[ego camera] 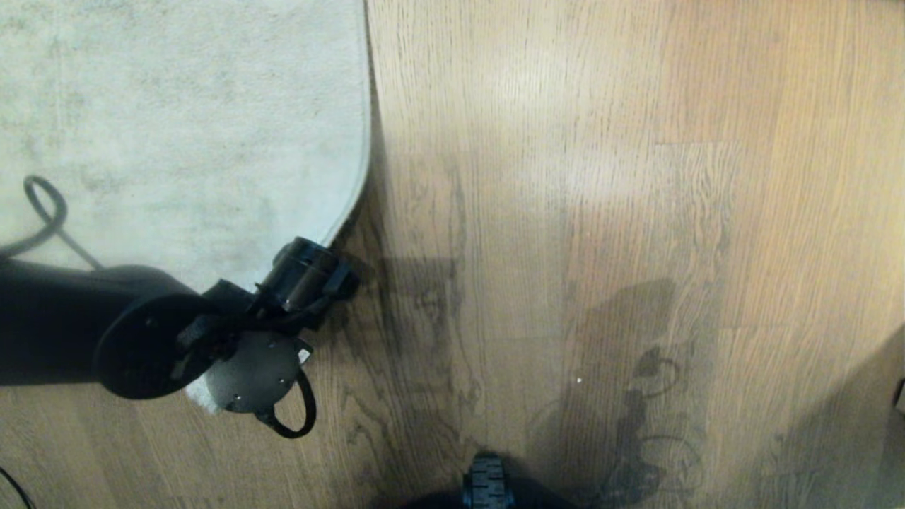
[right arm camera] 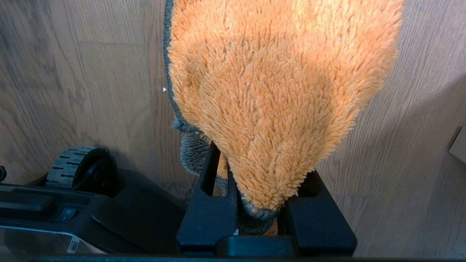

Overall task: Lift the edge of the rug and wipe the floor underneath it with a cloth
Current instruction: Lift up the carpet

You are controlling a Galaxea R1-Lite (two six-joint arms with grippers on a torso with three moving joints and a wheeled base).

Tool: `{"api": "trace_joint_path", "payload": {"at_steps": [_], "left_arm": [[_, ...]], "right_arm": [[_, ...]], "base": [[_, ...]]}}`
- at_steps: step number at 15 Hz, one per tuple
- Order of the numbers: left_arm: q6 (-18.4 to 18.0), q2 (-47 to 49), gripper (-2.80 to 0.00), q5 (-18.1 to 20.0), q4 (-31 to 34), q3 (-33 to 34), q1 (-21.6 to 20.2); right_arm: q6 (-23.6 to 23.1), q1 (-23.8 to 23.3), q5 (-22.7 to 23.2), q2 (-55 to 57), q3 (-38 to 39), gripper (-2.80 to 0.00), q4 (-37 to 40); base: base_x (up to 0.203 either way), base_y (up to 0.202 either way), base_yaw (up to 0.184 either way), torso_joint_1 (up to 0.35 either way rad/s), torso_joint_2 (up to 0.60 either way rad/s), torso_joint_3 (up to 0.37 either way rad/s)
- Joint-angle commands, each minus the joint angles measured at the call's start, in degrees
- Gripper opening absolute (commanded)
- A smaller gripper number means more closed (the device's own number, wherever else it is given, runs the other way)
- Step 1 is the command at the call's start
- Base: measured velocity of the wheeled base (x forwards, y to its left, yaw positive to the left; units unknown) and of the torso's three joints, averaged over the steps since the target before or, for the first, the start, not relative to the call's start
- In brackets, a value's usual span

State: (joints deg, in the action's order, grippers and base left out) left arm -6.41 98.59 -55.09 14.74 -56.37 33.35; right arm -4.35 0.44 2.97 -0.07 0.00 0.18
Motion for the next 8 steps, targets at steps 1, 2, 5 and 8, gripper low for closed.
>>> {"api": "trace_joint_path", "payload": {"at_steps": [1, 2, 5, 8], "left_arm": [[-0.1, -2.7, -2.80, -0.3, 0.1, 0.6, -0.2], [-0.1, -3.8, -2.80, -0.3, 0.1, 1.1, -0.2], [0.1, -7.7, -2.80, 1.2, 0.1, 2.7, -1.0], [0.3, -11.7, -2.80, 3.8, 0.0, 4.3, -2.7]], "right_arm": [[0.0, 0.0, 0.0, 0.1, 0.0, -2.80, 0.0], [0.0, 0.0, 0.0, 0.1, 0.0, -2.80, 0.0], [0.0, 0.0, 0.0, 0.1, 0.0, -2.80, 0.0], [0.0, 0.0, 0.0, 0.1, 0.0, -2.80, 0.0]], "base": [[0.000, 0.000, 0.000, 0.000, 0.00, 0.000], [0.000, 0.000, 0.000, 0.000, 0.00, 0.000], [0.000, 0.000, 0.000, 0.000, 0.00, 0.000], [0.000, 0.000, 0.000, 0.000, 0.00, 0.000]]}}
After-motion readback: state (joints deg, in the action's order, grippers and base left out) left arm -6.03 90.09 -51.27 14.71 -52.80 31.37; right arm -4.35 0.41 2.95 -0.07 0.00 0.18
